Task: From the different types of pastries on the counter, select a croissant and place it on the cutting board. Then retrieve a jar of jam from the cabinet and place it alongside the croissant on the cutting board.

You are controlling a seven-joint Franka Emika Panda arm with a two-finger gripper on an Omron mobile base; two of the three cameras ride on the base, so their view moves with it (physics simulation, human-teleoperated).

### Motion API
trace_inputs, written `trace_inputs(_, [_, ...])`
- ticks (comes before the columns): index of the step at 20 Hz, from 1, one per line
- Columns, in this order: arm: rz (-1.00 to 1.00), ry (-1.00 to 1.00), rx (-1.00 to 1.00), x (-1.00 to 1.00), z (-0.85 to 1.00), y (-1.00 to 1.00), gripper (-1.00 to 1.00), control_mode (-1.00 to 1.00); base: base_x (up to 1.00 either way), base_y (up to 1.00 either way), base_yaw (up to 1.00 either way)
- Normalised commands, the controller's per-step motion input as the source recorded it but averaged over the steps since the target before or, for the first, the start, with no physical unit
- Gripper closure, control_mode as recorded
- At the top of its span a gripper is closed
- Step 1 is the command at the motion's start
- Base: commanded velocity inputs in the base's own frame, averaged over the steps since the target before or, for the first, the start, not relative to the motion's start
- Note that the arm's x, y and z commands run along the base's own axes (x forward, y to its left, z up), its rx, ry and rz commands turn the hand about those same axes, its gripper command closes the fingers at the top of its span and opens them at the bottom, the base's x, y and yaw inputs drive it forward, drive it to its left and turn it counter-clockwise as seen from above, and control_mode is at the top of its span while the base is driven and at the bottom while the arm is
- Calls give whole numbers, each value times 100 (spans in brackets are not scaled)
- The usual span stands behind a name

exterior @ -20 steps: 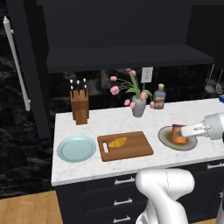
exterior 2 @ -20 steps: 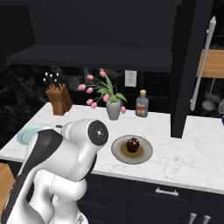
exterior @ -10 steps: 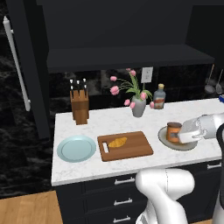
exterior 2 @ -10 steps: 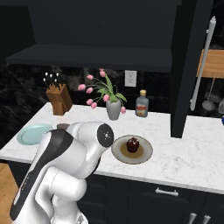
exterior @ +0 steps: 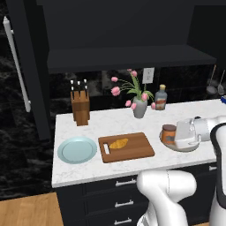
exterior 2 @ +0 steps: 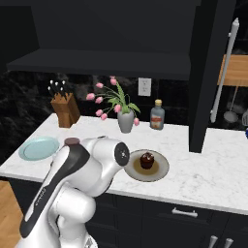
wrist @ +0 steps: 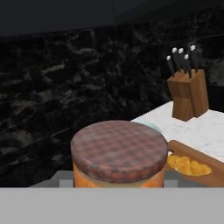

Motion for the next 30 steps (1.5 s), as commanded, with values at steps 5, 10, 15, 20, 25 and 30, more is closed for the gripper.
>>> trace_inputs(5, [0, -2, 1, 12, -39, 34, 100, -100, 0, 0, 0])
trace_inputs(10, [0, -7, 0, 22, -25, 14, 100, -100, 0, 0, 0])
trace_inputs(15, [0, -16, 0, 25, -18, 0, 100, -100, 0, 0, 0])
trace_inputs(20, [0, -12, 0, 12, -23, 0, 100, -100, 0, 0, 0])
trace_inputs(25, [0, -8, 0, 24, -12, 0, 100, -100, 0, 0, 0])
trace_inputs(30, [0, -5, 0, 23, -19, 1, 100, -100, 0, 0, 0])
